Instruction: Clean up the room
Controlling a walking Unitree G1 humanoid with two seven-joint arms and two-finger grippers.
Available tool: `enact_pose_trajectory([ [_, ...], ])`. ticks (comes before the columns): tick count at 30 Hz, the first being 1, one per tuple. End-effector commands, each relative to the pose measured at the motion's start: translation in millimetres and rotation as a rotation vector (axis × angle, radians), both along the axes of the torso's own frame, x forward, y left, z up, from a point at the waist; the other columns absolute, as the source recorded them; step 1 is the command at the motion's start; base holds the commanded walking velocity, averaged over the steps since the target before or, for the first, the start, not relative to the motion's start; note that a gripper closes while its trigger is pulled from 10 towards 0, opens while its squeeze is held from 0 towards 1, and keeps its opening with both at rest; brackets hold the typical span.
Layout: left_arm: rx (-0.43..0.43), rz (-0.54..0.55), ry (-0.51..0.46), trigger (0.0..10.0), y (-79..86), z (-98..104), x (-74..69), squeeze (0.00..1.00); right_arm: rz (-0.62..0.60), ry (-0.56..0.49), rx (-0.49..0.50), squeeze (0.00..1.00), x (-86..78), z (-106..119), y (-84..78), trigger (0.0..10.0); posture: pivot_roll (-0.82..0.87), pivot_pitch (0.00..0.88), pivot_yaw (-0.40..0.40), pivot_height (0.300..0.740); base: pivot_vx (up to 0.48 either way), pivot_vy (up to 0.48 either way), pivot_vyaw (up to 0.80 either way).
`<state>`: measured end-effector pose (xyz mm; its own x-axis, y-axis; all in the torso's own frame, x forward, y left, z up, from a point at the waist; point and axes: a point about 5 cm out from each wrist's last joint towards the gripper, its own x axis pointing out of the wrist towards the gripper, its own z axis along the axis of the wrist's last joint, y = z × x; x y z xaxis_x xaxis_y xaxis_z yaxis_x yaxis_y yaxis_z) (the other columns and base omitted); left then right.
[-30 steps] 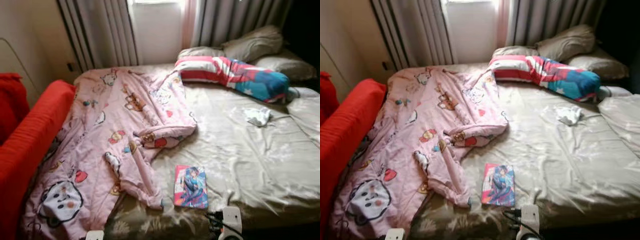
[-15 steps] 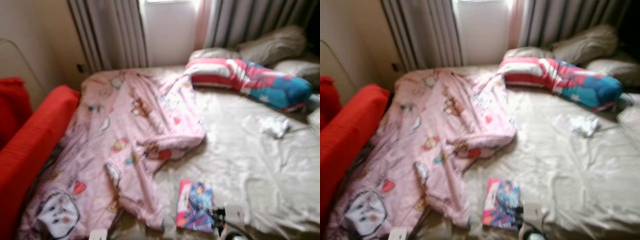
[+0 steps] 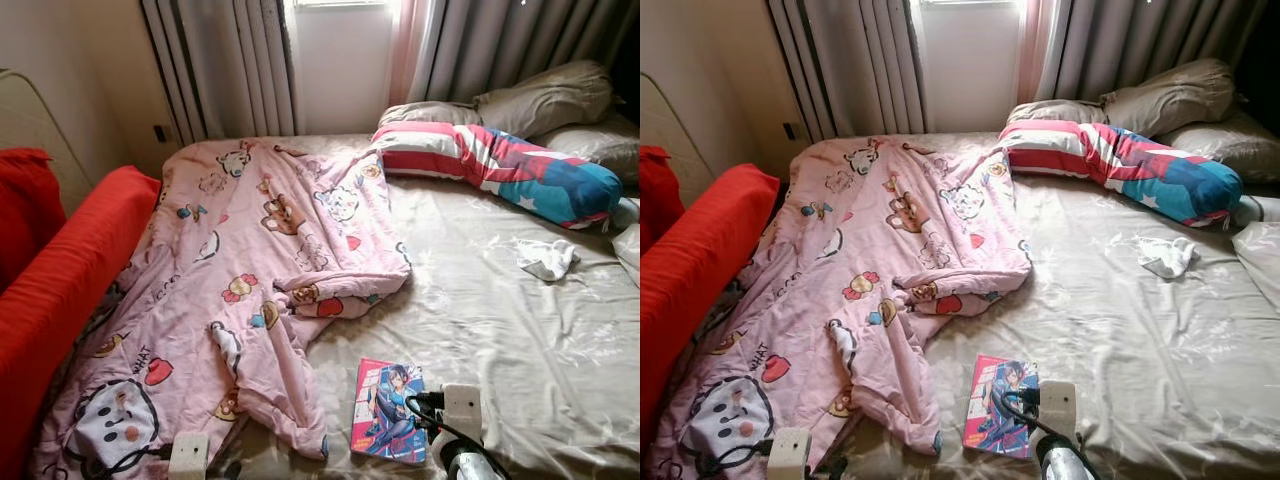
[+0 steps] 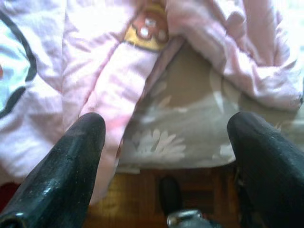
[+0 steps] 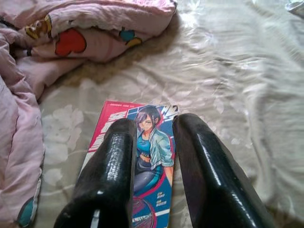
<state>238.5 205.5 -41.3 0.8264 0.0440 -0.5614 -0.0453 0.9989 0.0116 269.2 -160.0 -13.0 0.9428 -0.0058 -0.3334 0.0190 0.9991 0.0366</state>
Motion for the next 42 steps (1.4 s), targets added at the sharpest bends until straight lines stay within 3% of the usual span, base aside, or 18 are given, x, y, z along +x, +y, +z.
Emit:
enact_pose_trajectory([
  [1, -0.009, 0.015, -0.064, 10.0, 2.8, 6, 4.5, 0.0, 0.013, -0.034, -0.016, 0.0, -1.7, 2, 3.0, 10.0, -0.05, 0.142, 0.01, 0.74, 0.0, 0.0, 0.0],
  [4, -0.024, 0.023, -0.208, 10.0, 5.0, 25, 19.3, 0.0, 0.055, -0.093, -0.041, 0.0, -3.4, 6, 4.2, 10.0, -0.04, 0.144, 0.005, 0.74, 0.0, 0.0, 0.0],
  [8, 0.004, 0.025, -0.45, 10.0, 10.3, 64, 41.4, 0.0, 0.038, -0.181, -0.052, 0.0, -5.4, 15, -1.7, 10.0, -0.04, 0.144, -0.003, 0.74, 0.0, 0.0, 0.0],
  [14, 0.014, 0.009, -0.557, 10.0, 10.4, 77, 31.9, 0.0, -0.006, -0.254, -0.047, 0.0, -4.5, 25, -5.6, 10.0, -0.05, 0.146, -0.005, 0.74, 0.0, 0.0, 0.0],
  [23, -0.012, -0.014, -0.606, 10.0, 4.7, 95, 42.4, 0.0, -0.016, -0.258, -0.048, 0.0, 1.7, 29, -0.3, 10.0, -0.04, 0.143, -0.005, 0.74, 0.0, 0.0, 0.0],
  [34, -0.028, -0.026, -0.599, 10.0, 1.1, 98, 40.7, 0.0, -0.016, -0.244, -0.053, 0.0, 2.3, 30, -1.0, 10.0, -0.04, 0.156, -0.004, 0.74, 0.0, 0.0, 0.0],
  [42, -0.032, -0.029, -0.592, 10.0, 0.9, 102, 43.4, 0.0, -0.019, -0.23, -0.051, 0.0, 6.5, 31, 1.1, 10.0, -0.04, 0.163, -0.004, 0.681, 0.0, 0.0, 0.0],
])
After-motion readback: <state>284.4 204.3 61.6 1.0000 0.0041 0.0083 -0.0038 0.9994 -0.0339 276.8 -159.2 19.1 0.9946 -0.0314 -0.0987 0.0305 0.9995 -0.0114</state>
